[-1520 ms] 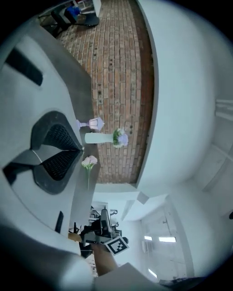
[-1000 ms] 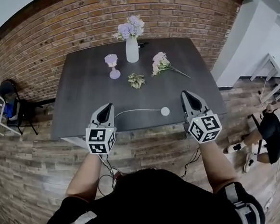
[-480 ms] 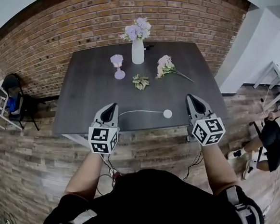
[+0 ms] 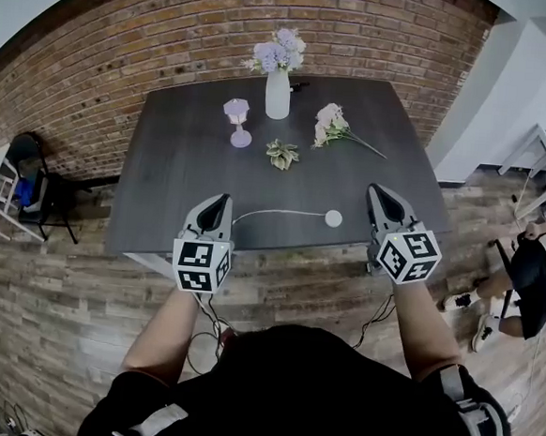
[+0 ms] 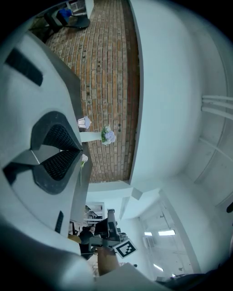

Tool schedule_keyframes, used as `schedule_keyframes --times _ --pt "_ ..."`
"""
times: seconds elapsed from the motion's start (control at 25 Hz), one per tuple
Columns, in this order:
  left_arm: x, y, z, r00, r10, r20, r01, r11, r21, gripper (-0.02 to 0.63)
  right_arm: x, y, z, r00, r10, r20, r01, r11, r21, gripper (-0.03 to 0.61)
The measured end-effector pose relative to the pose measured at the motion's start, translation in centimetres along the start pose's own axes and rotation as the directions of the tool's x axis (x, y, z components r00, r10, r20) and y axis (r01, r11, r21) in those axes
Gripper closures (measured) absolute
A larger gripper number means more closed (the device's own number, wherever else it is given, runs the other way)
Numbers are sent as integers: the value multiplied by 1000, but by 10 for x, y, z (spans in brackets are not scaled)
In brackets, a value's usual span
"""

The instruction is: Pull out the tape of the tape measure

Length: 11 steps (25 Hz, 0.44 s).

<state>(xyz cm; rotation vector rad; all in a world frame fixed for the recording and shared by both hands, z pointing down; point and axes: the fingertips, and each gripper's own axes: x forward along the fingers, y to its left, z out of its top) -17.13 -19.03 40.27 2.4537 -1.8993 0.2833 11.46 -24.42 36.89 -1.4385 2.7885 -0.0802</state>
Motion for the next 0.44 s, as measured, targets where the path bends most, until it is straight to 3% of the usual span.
schedule_keyframes --times 0.44 --pt "1 3 -12 1000 20 -5 -20 999 -44 604 1 -1 -11 999 8 -32 -8 1000 -7 583"
